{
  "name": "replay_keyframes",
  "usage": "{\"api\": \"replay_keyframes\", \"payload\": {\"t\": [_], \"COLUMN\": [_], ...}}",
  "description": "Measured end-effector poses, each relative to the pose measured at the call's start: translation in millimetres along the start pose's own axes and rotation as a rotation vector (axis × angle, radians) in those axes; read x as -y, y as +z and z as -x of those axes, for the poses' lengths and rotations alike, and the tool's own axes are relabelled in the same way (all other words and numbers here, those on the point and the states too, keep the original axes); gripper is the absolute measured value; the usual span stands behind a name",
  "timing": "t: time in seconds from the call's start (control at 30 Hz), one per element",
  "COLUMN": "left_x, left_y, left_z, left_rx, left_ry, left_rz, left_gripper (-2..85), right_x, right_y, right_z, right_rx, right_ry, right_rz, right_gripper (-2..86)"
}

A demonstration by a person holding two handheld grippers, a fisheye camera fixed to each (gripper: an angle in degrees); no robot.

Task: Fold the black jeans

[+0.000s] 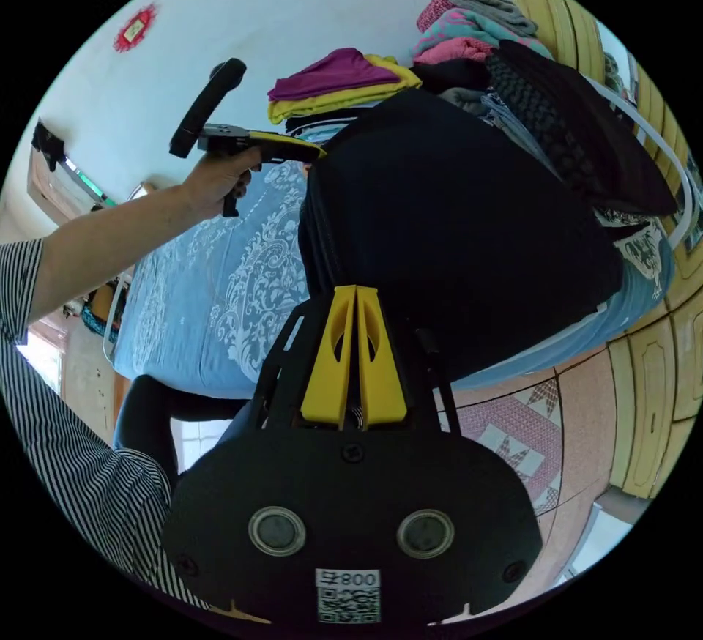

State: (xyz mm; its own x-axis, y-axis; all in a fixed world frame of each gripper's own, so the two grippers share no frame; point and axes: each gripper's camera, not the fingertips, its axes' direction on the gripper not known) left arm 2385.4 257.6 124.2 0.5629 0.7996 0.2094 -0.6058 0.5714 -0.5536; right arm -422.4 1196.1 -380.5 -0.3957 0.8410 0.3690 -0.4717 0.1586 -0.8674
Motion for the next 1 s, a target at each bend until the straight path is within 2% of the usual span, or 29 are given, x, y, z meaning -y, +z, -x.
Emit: {"api": "replay_keyframes", "payload": {"t": [0.17,0.23,0.3,0.4,0.43,0.47,0.53,0.67,0.8,0.87,0.93,1.0], "left_x": [16,24,36,58,66,70,70,57,23,9,3,1], "left_y": [-57,-77,-90,-86,-75,-63,-61,-85,-107,-96,-87,-85], "left_z": [-11,-18,-26,-38,-42,-45,-47,-49,-59,-71,-76,-80], "left_rx": [-0.069,-0.082,-0.093,-0.095,-0.077,-0.11,-0.119,-0.154,-0.154,-0.114,-0.091,-0.075], "left_ry": [-0.075,-0.056,-0.046,-0.042,-0.042,-0.041,-0.059,-0.079,-0.057,-0.015,-0.026,-0.018], "left_rz": [-0.095,-0.158,-0.186,-0.135,-0.065,0.001,-0.005,-0.066,-0.171,-0.129,-0.134,-0.14], "left_gripper": [0.2,0.2,0.2,0.2,0.3,0.3,0.3,0.2,0.2,0.2,0.2,0.2], "right_x": [21,35,52,81,93,97,110,123,117,119,129,134], "right_y": [-29,-56,-63,-45,-29,-20,-1,-10,-34,-18,28,43], "right_z": [-5,-15,-30,-64,-79,-85,-98,-89,-41,-14,7,13], "right_rx": [0.018,-0.096,-0.194,-0.313,-0.336,-0.32,-0.255,-0.266,-0.132,-0.13,-0.17,-0.237], "right_ry": [0.027,0.046,0.068,0.126,0.158,0.159,0.176,0.179,0.063,-0.023,-0.094,-0.106], "right_rz": [-0.046,-0.154,-0.184,-0.143,-0.093,-0.062,-0.044,-0.072,-0.207,-0.164,-0.021,-0.059], "right_gripper": [0.1,0.0,0.0,0.0,0.1,0.1,0.1,0.0,0.0,0.1,0.1,0.1]}}
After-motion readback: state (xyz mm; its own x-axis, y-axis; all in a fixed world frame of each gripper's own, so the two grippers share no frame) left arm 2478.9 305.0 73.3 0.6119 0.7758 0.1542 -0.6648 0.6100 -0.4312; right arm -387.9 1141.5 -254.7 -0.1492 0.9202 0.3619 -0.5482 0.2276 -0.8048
